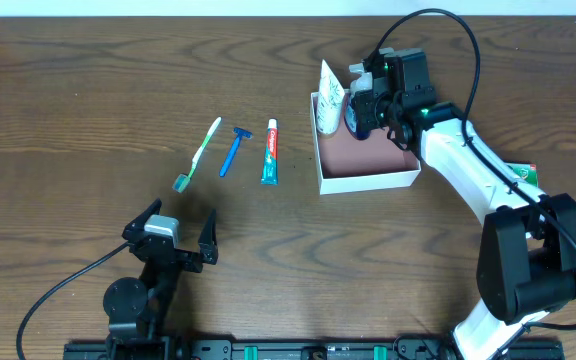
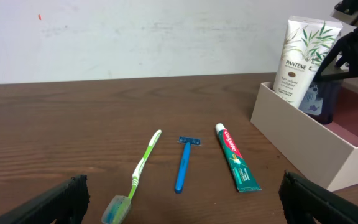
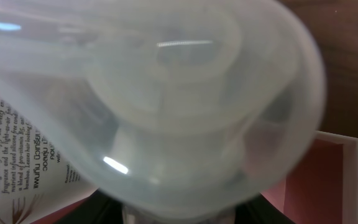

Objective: Pack container
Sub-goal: 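Carry the pump bottle into the box beside the tube and release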

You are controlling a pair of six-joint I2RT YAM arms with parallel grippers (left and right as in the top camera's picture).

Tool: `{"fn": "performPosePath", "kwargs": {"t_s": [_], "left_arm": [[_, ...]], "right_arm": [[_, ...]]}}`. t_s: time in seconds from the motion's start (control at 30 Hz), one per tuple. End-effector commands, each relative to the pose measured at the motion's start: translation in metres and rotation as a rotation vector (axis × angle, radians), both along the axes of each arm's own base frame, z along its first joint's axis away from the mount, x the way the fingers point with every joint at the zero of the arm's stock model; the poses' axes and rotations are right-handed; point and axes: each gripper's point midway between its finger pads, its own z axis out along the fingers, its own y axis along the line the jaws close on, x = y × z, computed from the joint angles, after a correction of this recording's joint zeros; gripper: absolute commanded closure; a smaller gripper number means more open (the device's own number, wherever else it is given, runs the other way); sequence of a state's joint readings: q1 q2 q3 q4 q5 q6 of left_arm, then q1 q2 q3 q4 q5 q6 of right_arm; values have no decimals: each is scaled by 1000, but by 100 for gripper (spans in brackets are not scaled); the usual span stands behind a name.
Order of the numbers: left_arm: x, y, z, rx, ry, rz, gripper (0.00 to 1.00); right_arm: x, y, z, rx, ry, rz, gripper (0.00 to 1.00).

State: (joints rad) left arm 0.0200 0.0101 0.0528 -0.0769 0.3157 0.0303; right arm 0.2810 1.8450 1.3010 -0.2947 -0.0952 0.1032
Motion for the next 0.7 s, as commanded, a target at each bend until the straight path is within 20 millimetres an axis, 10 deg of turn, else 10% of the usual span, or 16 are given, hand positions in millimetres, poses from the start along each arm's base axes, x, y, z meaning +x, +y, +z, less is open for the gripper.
{"fn": "performPosePath", "kwargs": {"t_s": [0.0,0.67], "left_arm": [[0,-1,-15,0,34,-7,2],[0,-1,-15,0,34,-7,2]], "right_arm": [[6,6,14,15,-38,6,59],[2,31,19,61,-54,73,45]]}}
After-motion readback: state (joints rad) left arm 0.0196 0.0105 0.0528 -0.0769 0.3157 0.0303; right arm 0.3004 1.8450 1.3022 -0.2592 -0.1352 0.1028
